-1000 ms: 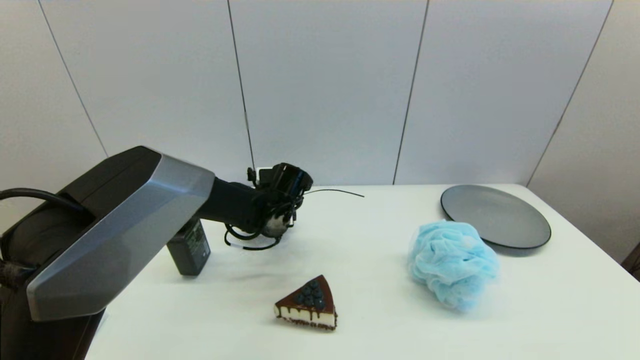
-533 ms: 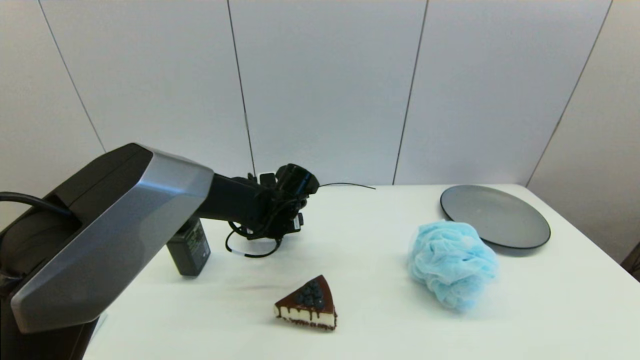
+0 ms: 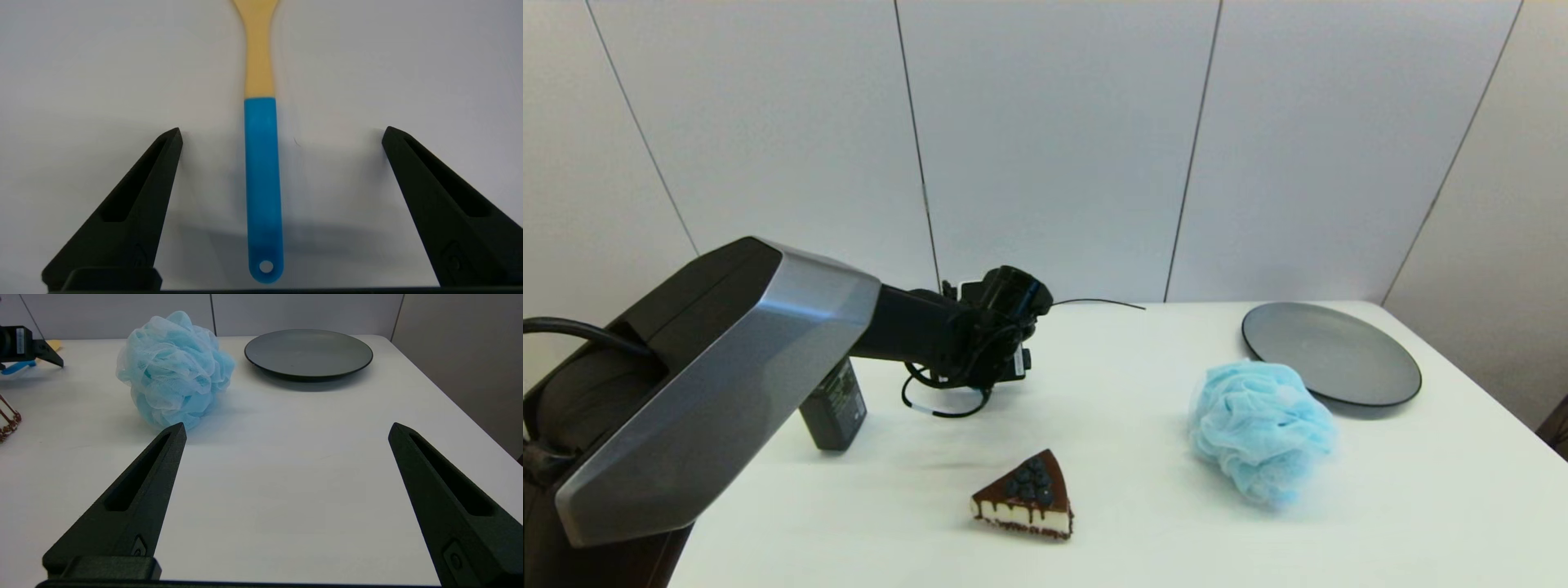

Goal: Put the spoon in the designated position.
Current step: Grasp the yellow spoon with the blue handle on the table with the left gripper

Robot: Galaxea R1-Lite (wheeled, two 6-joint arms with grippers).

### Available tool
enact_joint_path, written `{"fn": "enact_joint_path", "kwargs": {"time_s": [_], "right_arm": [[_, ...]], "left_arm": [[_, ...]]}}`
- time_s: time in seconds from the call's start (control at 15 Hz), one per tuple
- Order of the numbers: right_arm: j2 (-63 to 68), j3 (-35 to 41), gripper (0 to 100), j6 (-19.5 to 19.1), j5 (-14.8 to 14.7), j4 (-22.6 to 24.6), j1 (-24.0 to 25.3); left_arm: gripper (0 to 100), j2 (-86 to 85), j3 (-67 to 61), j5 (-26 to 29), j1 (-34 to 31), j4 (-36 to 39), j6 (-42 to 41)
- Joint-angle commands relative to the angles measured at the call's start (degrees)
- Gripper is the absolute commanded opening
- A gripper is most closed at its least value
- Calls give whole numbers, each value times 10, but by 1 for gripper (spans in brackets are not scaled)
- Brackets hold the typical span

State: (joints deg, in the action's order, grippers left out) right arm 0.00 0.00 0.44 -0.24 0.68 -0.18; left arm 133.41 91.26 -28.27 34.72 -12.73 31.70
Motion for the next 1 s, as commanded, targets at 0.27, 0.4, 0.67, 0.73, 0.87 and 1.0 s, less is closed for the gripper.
{"fn": "enact_joint_path", "kwargs": {"time_s": [0.27, 0.4, 0.67, 0.73, 0.87, 1.0], "right_arm": [[0, 1, 100, 1, 0, 0, 0], [0, 1, 100, 1, 0, 0, 0], [0, 1, 100, 1, 0, 0, 0], [0, 1, 100, 1, 0, 0, 0], [0, 1, 100, -1, 0, 0, 0], [0, 1, 100, 1, 0, 0, 0]], "left_arm": [[100, 14, 2, 0, -19, 27, -19], [100, 14, 1, 2, -19, 26, -19], [100, 15, 1, 16, -20, 26, -19], [100, 15, 3, 20, -25, 27, -21], [100, 14, 4, 21, -26, 27, -30], [100, 13, 8, 22, -28, 27, -36]]}}
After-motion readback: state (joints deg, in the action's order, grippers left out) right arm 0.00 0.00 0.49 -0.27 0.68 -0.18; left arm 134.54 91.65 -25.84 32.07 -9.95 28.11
